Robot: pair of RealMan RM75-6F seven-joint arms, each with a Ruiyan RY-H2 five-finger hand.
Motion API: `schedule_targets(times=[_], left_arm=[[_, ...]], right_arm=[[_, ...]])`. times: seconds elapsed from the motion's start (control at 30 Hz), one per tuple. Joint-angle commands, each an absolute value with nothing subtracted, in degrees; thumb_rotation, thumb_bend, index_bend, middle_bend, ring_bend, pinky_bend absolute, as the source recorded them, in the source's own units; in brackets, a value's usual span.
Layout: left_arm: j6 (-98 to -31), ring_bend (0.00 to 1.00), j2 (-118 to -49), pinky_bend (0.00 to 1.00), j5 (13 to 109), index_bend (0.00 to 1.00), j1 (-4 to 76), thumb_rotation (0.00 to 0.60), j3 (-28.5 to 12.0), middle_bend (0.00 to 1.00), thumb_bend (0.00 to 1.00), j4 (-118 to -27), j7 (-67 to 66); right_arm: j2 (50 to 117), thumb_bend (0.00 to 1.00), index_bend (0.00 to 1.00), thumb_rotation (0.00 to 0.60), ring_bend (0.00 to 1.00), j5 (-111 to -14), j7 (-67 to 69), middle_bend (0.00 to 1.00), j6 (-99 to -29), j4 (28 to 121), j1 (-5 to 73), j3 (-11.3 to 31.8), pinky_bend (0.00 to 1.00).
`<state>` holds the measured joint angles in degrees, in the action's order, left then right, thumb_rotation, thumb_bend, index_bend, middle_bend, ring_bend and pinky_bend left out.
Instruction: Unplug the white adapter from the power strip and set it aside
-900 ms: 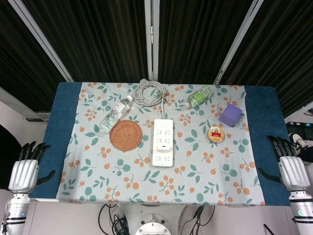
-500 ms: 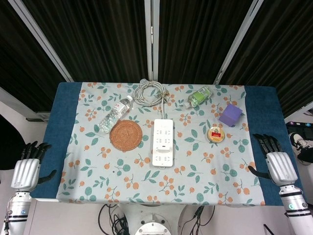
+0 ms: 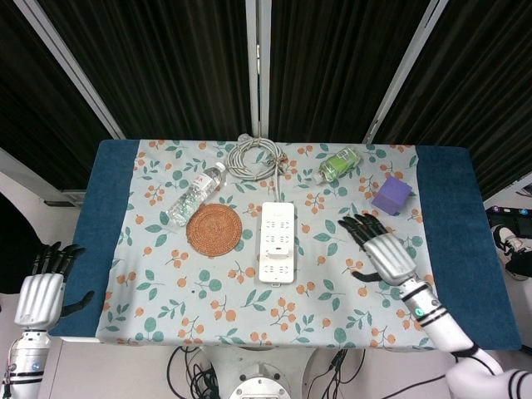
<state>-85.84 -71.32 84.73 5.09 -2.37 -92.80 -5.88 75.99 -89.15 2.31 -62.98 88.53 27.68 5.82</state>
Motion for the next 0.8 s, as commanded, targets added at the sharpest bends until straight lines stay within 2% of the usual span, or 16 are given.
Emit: schedule_targets(times=[0.03, 0.23, 0.5, 0.8], left_arm=[[-85.9, 0.02, -71.2, 0.00, 84.8, 0.17, 5.0, 0.600, -2.3, 0.13, 0.17, -92.8, -5.7], [-85.7, 0.02, -71.2, 0.00, 85.0, 0.17, 5.1, 0.600, -2.3, 0.13, 0.17, -92.5, -5.1], [-85.5, 0.02, -71.1, 0.00, 85.2, 0.17, 5.2, 0.600, -2.3, 0.13, 0.17, -92.0, -4.3], [-85.4, 0.02, -70.8, 0.00, 85.7, 0.17, 5.3, 0.600, -2.2, 0.13, 0.17, -91.5, -3.6]], right_arm=[[83.5, 0.00, 0.00, 0.600, 0.00, -86.6, 0.1, 0.00, -57.3, 83.3, 32.0, 7.9, 0.00], [91.0, 0.00, 0.00, 0.600, 0.00, -81.6, -1.9, 0.00, -53.9, 78.0, 35.4, 10.0, 0.00], [99.6, 0.00, 0.00, 0.600, 0.00, -79.4, -3.0, 0.00, -54.1, 70.3, 38.5, 11.5, 0.00], [105.7, 0.00, 0.00, 0.600, 0.00, -79.3, -2.5, 0.00, -54.7, 65.9, 41.5, 12.4, 0.00]])
